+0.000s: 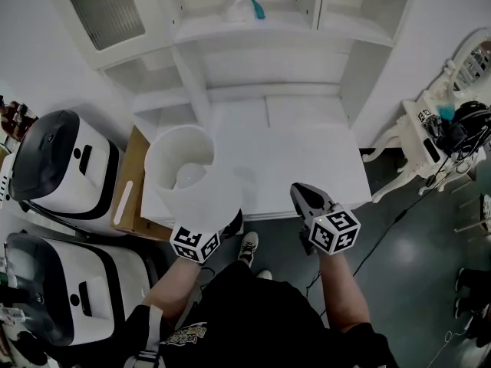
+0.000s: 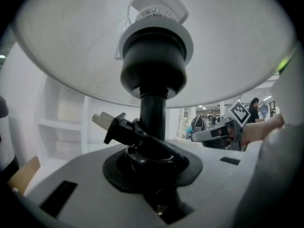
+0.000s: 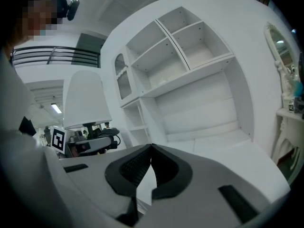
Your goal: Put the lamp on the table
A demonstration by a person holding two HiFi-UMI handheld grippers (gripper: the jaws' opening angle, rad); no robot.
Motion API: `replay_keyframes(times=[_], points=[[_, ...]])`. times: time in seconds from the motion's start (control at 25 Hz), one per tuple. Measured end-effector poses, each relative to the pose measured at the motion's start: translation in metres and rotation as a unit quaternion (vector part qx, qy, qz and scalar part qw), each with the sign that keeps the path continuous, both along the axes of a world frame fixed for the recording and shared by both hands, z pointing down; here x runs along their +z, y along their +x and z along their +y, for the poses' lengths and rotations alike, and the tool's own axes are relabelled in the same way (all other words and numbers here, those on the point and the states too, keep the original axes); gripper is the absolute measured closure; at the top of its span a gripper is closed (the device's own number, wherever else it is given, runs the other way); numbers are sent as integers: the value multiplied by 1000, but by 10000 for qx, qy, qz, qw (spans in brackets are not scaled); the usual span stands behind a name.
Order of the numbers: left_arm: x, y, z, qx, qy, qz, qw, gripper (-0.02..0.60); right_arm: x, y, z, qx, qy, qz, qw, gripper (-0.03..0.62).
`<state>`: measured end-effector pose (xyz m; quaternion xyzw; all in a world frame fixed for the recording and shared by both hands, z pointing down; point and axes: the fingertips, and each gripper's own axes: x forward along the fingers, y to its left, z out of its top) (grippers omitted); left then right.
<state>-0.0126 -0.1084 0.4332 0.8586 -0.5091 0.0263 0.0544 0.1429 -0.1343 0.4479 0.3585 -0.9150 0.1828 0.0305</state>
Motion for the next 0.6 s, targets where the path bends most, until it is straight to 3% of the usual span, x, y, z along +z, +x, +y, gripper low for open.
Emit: replay_keyframes(times=[0.6], points=[[13,-8,-78,218,15,-35,9998,488,19,-11,-71,176,-290,-1,9994,569]])
